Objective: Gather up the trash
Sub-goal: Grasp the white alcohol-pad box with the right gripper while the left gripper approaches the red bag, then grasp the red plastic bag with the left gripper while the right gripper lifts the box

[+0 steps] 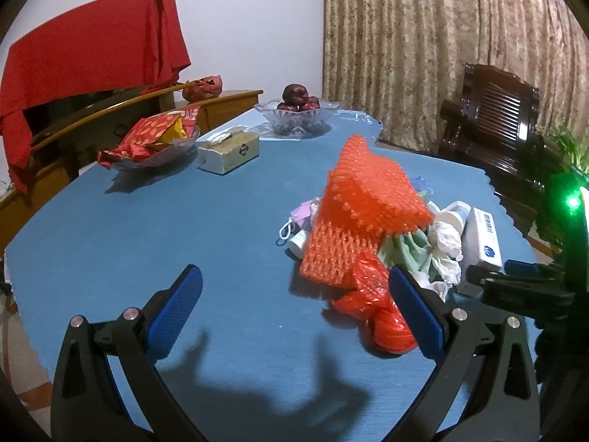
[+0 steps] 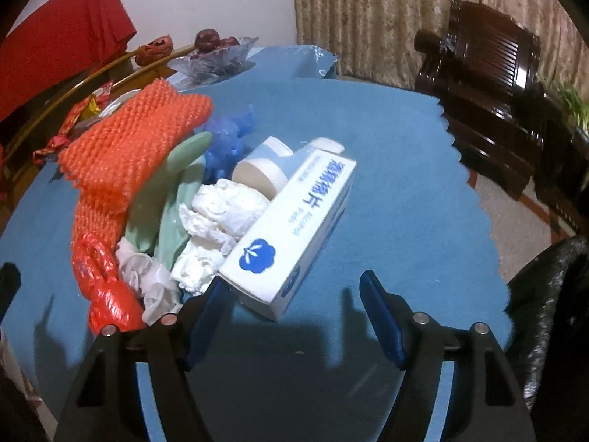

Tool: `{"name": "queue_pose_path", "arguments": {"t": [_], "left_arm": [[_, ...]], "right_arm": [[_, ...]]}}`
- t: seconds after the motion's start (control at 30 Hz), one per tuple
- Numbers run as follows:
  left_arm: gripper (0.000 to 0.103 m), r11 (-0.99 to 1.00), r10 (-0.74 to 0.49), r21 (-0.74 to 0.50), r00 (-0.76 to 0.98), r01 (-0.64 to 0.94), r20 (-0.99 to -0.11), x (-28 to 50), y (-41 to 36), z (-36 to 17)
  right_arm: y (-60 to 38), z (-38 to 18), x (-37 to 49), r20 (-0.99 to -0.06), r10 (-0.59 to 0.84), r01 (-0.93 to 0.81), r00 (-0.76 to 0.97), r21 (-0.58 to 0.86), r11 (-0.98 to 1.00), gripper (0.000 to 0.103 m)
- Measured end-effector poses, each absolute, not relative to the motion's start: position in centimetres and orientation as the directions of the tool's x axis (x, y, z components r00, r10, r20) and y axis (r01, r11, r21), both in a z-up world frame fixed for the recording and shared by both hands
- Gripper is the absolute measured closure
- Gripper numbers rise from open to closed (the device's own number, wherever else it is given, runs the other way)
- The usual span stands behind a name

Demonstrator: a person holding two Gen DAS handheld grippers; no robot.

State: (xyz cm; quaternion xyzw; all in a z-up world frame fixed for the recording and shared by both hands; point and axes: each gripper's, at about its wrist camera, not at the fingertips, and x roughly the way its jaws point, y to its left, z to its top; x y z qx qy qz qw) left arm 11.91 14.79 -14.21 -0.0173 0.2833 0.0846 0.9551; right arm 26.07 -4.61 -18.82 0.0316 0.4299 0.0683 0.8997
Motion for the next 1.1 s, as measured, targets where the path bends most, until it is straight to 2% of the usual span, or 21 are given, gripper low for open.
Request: {"name": "queue_pose_path", "arguments": {"t": [0.13,0.3,0.57,0.63,0.7,0.77,0.8,0.83,0.87,1.1], "left_arm": [[0.005,0.986,0.15,0.023,0.823,-0.165,-0.548,12.0,14.4,-14.5],[0.005,0.986,0.146,0.013,0.82,-0.167,-0.554,12.2,14.2,-14.6],[0.005,0.988,0.134,0.007,0.815,-0.157,-0.564,12.6,13.8,-15.1],[0.005,0.987,0.139,0.014,0.816,-0.158,-0.562,12.7,13.9,-15.0],[0.005,0.987,0.14,0.014,0.814,-0.16,-0.563,12.7,14.0,-15.1],[0.005,0.987,0.137,0.012,0.811,-0.158,-0.569,12.9,14.0,-15.4],[0.005,0.988,0.135,0.013,0.808,-0.156,-0.573,13.0,14.0,-15.5],[0.005,0.988,0.132,0.014,0.806,-0.152,-0.577,13.1,13.8,-15.6],[0.005,0.989,0.128,0.014,0.806,-0.147,-0.578,13.1,13.7,-15.7],[0.005,0.995,0.079,-0.008,0.808,-0.104,-0.583,13.1,12.0,-16.2]], "right_arm": [[-4.9,-18.8,26.4,-0.785,0.094,-0.05,0.613,0.08,0.996,0.05],[-6.4,-18.1,25.5,-0.791,0.015,-0.016,0.612,0.006,1.0,0.05],[-7.4,-18.0,26.8,-0.769,0.114,-0.012,0.629,0.137,0.991,0.049],[-7.7,-18.4,27.4,-0.774,0.091,0.017,0.626,0.13,0.991,0.048],[-8.2,-18.8,27.8,-0.776,0.078,0.032,0.626,0.126,0.992,0.042],[-8.7,-19.5,28.3,-0.786,0.095,0.033,0.611,0.145,0.989,0.042],[-9.0,-19.8,28.5,-0.791,0.119,0.023,0.601,0.165,0.986,0.046],[-9.1,-19.9,28.5,-0.791,0.138,0.015,0.596,0.182,0.983,0.061],[-9.3,-20.0,28.4,-0.792,0.154,0.007,0.591,0.196,0.98,0.072],[-10.6,-18.3,26.1,-0.761,0.121,0.012,0.637,0.166,0.986,0.073]]}}
